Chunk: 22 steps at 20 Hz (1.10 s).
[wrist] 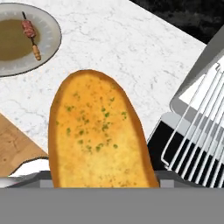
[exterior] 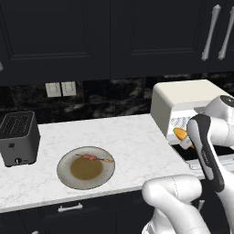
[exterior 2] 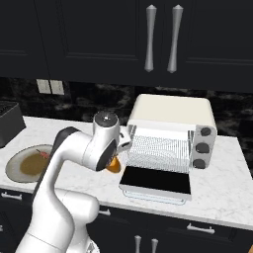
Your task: Pick up the kebab skewer and baguette bread, and place them inside the toaster oven. Close the toaster oven door and start by setting the timer.
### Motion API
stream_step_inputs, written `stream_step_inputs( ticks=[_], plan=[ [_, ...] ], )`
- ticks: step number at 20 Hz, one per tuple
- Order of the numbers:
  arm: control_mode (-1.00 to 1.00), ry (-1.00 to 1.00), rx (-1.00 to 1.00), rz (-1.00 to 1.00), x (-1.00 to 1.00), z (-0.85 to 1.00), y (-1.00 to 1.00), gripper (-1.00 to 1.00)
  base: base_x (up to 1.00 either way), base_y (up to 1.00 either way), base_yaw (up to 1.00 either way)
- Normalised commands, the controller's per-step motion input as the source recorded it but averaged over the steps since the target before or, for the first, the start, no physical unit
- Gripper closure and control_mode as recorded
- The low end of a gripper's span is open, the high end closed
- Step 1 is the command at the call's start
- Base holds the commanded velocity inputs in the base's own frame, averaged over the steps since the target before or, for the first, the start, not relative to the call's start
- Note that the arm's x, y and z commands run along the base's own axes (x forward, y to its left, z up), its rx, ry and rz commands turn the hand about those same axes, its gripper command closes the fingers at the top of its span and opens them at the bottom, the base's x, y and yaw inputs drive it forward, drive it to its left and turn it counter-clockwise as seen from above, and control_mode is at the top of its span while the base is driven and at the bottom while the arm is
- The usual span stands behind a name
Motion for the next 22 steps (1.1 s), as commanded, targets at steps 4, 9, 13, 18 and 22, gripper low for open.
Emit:
stream_step_inputs(
  ticks=[4, 9, 13, 18, 22],
  plan=[
    [-1.0, -0.16, 0.0, 0.0, 0.15, -0.01, -0.44, 1.0, 0.0, 0.0, 0.0],
    [-1.0, -0.04, 0.0, 0.0, 0.4, 0.04, -0.69, 1.0, 0.0, 0.0, 0.0],
    [-1.0, 0.0, -0.03, 0.02, 0.29, 0.06, -0.63, 1.0, 0.0, 0.0, 0.0],
    [-1.0, 0.02, -0.04, 0.08, 0.33, 0.06, -0.47, 1.0, 0.0, 0.0, 0.0],
    [-1.0, 0.0, -0.03, 0.05, 0.31, 0.0, -0.04, 1.0, 0.0, 0.0, 0.0]
  ],
)
